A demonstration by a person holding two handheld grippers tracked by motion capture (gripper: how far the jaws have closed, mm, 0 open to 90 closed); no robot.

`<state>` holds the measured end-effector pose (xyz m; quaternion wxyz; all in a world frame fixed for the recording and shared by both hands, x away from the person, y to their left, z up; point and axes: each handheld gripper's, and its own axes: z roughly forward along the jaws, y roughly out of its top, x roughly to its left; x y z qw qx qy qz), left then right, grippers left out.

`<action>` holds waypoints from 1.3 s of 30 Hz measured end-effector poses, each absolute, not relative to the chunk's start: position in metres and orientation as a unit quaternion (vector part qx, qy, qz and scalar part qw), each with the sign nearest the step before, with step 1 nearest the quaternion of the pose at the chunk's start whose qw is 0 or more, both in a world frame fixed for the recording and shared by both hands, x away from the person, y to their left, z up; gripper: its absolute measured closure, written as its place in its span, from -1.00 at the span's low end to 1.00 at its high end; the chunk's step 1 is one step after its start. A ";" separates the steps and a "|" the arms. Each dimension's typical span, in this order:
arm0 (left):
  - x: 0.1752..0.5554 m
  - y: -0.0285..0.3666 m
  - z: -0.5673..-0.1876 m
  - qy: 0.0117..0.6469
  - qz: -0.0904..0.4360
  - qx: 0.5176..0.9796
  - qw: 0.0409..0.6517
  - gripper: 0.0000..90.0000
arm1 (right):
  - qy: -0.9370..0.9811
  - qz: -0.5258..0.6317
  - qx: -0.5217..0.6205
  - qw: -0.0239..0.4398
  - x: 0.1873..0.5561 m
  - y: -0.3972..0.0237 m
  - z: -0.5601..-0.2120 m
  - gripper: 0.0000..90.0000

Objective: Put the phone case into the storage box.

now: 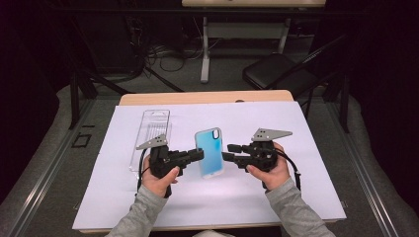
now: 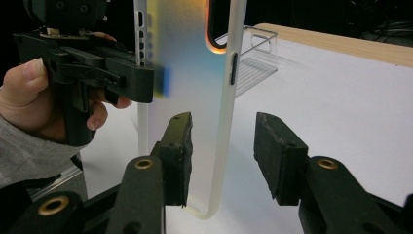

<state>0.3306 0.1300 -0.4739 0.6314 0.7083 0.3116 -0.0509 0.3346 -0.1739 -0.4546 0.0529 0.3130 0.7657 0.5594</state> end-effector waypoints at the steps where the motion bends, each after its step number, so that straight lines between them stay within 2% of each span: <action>1: 0.330 0.129 -0.474 0.311 -0.053 0.709 0.631 0.81 | 0.766 0.560 0.311 0.050 0.335 -0.174 -0.455 0.30; 9: 0.329 0.129 -0.473 0.293 -0.077 0.710 0.635 0.81 | 0.771 0.569 0.286 0.028 0.334 -0.175 -0.455 0.31; 39: 0.326 0.122 -0.474 0.277 -0.101 0.715 0.633 0.81 | 0.767 0.585 0.263 -0.022 0.335 -0.177 -0.462 0.51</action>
